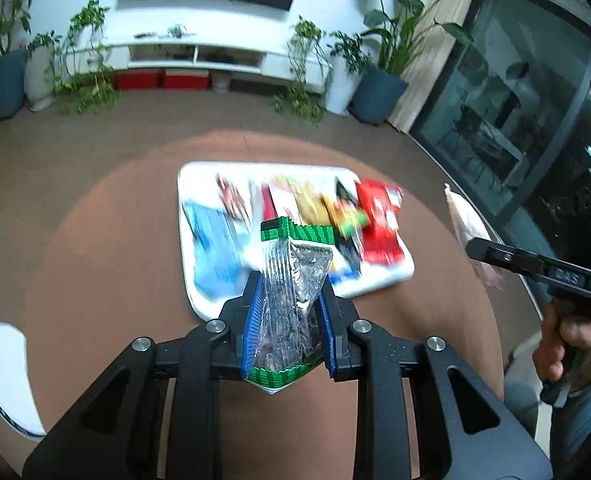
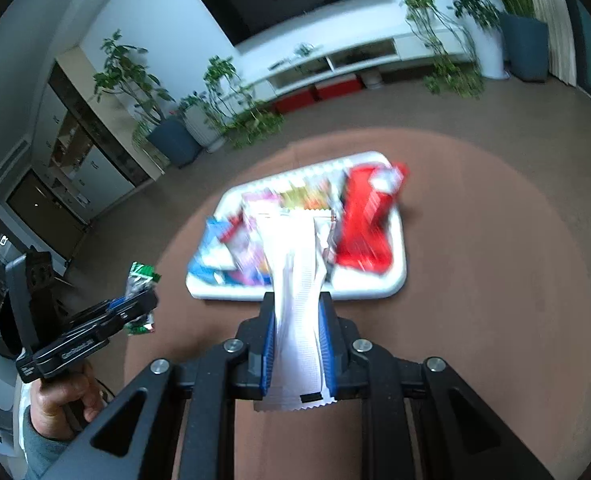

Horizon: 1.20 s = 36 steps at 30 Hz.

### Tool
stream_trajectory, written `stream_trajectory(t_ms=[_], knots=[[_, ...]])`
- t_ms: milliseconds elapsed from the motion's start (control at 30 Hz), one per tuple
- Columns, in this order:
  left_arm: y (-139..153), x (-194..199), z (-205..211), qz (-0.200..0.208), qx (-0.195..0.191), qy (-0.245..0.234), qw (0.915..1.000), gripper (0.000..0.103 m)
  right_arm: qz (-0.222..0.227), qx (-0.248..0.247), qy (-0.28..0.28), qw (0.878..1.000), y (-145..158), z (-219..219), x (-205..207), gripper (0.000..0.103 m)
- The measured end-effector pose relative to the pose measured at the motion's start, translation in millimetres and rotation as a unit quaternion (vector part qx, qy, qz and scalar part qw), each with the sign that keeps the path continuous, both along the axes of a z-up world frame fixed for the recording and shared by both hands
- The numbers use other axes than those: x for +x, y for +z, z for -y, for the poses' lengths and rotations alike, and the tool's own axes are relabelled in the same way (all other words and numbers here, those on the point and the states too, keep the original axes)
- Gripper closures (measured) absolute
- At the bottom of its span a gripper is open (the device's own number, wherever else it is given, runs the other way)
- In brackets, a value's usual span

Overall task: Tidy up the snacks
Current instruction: 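Carry the seed bag with the left tool while the right tool carries the white packet to the tray, then lower the seed bag into the tray and open the left tool while the right tool releases the white packet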

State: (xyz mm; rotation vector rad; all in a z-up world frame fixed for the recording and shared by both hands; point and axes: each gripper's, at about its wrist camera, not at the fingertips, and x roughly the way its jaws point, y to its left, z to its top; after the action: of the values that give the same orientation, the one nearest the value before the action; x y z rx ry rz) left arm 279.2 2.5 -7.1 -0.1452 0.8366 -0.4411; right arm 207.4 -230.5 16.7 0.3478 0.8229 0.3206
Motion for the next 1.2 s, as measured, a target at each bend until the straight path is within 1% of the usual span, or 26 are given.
stream_trajectory(t_ms=[67,133,233,300,400,533,600,700,933,1033,1100,1133,1167,1200], knots=[[10,20,-1,0.007,-0.002,0.007,1.0000,0.079,0.012,0.000,0.002,1.000,14,-9,17,0.082],[15,39,0,0.011,0.006,0.013,0.9998,0.080,0.014,0.005,0.003,1.000,21,-16,33,0.082],[12,65,4,0.008,0.019,0.018,0.9996,0.080,0.006,-0.001,0.004,1.000,22,-28,63,0.082],[4,81,5,0.002,0.024,0.023,0.9994,0.080,-0.005,-0.015,0.005,1.000,15,-40,84,0.082],[-10,105,8,-0.007,0.034,0.030,0.9989,0.080,-0.027,-0.017,0.001,0.999,-2,-49,107,0.082],[-31,128,19,-0.017,0.048,0.028,0.9983,0.080,-0.048,-0.034,-0.003,0.998,-23,-58,126,0.082],[-44,138,28,-0.021,0.054,0.026,0.9980,0.079,-0.052,-0.043,-0.006,0.998,-32,-59,132,0.082],[-60,144,34,-0.026,0.060,0.021,0.9976,0.079,-0.059,-0.050,-0.016,0.997,-42,-61,141,0.082],[-82,162,49,-0.030,0.070,0.025,0.9968,0.077,-0.075,-0.076,-0.022,0.994,-60,-62,151,0.081],[-89,164,53,-0.030,0.075,0.026,0.9963,0.073,-0.079,-0.077,-0.021,0.994,-66,-63,153,0.080],[-92,167,54,-0.029,0.077,0.027,0.9962,0.068,-0.079,-0.079,-0.018,0.994,-68,-65,154,0.078],[-93,167,54,-0.028,0.075,0.029,0.9963,0.059,-0.078,-0.080,-0.017,0.994,-69,-65,156,0.078],[-92,167,54,-0.027,0.075,0.031,0.9964,0.053,-0.078,-0.082,-0.016,0.993,-69,-66,155,0.077],[-92,168,55,-0.025,0.076,0.032,0.9963,0.053,-0.077,-0.085,-0.015,0.993,-69,-67,155,0.077]])
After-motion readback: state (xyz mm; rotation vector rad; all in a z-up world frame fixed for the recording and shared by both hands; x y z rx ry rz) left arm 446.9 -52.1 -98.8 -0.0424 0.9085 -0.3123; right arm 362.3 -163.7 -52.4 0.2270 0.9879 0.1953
